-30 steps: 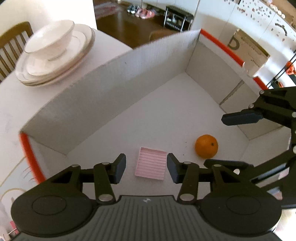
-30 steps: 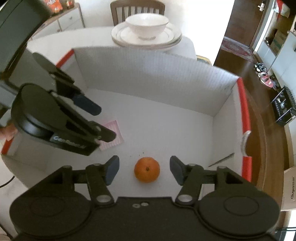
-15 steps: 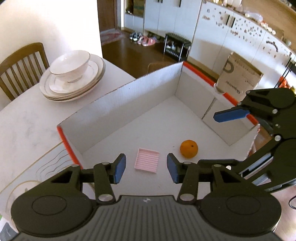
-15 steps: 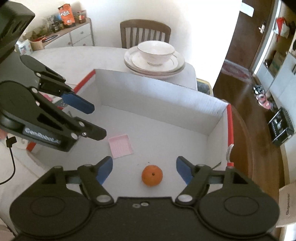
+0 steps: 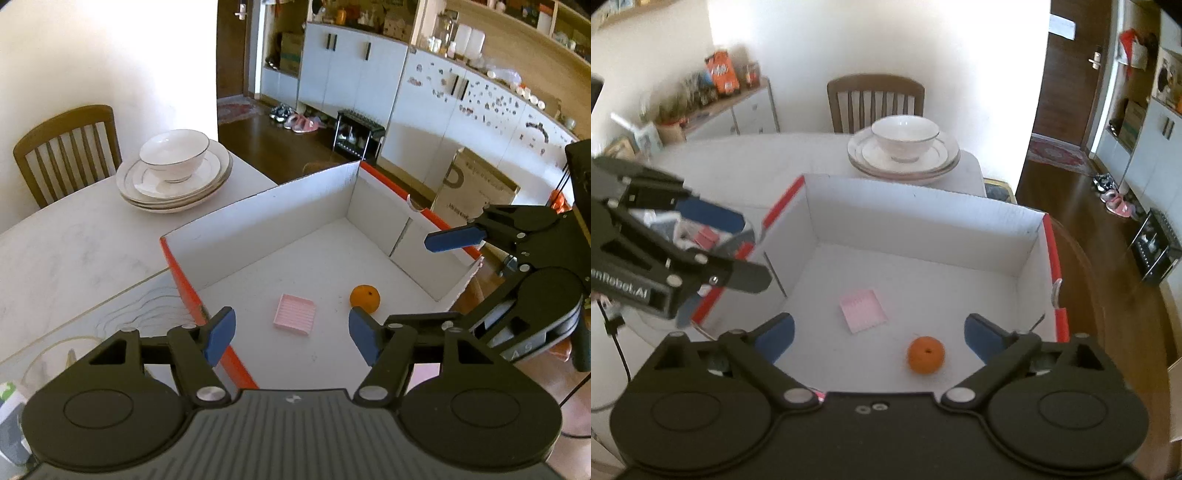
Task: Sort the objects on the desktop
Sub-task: 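Lift both tools out of the box and move back over the table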
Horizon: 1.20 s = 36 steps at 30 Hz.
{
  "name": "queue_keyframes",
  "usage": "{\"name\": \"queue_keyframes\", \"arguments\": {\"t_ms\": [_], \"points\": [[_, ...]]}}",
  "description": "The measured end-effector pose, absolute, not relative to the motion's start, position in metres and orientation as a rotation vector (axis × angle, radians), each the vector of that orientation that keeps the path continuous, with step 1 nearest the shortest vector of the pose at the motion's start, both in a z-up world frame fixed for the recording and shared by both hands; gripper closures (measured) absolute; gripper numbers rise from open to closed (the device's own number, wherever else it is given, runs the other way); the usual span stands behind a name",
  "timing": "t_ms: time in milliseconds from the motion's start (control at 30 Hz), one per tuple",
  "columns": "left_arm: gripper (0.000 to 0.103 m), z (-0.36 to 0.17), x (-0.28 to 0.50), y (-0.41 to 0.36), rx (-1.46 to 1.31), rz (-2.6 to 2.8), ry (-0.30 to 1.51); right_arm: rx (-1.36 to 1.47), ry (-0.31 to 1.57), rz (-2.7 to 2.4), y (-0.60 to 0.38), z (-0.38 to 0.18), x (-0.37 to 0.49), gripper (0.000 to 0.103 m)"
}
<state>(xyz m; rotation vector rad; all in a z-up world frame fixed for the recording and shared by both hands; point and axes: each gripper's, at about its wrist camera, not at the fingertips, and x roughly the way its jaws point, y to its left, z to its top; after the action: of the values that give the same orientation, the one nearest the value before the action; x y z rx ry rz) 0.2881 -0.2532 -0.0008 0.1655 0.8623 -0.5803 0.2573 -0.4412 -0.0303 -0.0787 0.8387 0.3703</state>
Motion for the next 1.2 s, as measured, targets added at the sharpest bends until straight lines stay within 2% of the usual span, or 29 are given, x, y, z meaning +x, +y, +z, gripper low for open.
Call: {"name": "queue_keyframes", "arguments": {"t_ms": [333,400,733,800,1200], "points": [[0.035,0.004,0.255,-0.220,0.134,-0.578,0.807,-0.036,0.750,0.338,-0.419,-0.019,0.236,0.001],[0.028,0.004,0.248,-0.211,0.126,-0.577,0.794,-0.033,0.742,0.325,-0.413,-0.018,0.233,0.001],[0.012,0.002,0.224,-0.166,0.110,-0.549,0.735,-0.035,0.691,0.266,-0.376,-0.017,0.217,0.001],[0.000,0.002,0.219,-0.156,0.109,-0.541,0.723,-0.025,0.686,0.263,-0.368,-0.017,0.215,0.001],[0.000,-0.007,0.188,-0.076,0.111,-0.473,0.645,-0.010,0.635,0.206,-0.304,-0.016,0.199,0.001]]}}
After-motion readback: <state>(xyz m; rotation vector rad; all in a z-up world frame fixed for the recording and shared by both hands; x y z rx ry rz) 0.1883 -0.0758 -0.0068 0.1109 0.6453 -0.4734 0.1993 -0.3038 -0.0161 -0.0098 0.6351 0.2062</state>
